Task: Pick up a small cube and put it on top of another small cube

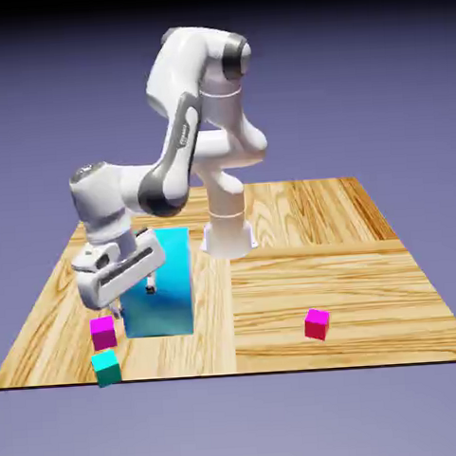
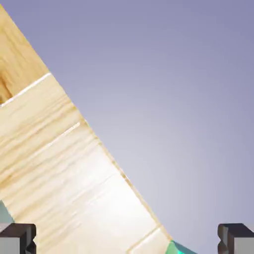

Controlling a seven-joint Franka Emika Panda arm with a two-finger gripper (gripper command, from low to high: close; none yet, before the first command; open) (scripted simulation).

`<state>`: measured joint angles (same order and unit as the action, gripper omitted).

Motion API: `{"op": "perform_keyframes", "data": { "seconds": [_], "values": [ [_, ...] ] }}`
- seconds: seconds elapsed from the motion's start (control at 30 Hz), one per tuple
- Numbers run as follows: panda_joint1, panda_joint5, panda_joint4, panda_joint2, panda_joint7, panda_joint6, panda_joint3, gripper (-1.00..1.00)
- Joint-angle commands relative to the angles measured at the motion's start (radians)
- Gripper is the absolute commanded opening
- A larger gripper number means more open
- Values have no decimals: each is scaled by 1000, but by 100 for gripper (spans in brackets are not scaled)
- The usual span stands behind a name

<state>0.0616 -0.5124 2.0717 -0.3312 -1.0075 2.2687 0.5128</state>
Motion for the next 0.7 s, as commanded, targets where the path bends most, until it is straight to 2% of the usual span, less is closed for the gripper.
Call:
{"op": "perform_keyframes", "data": {
  "seconds": [0.0, 0.67],
  "values": [
    [1, -13, -18, -22, -44, -19, 13, 0],
    [26, -268, -386, -471, -913, -401, 268, 0]
  ]
}}
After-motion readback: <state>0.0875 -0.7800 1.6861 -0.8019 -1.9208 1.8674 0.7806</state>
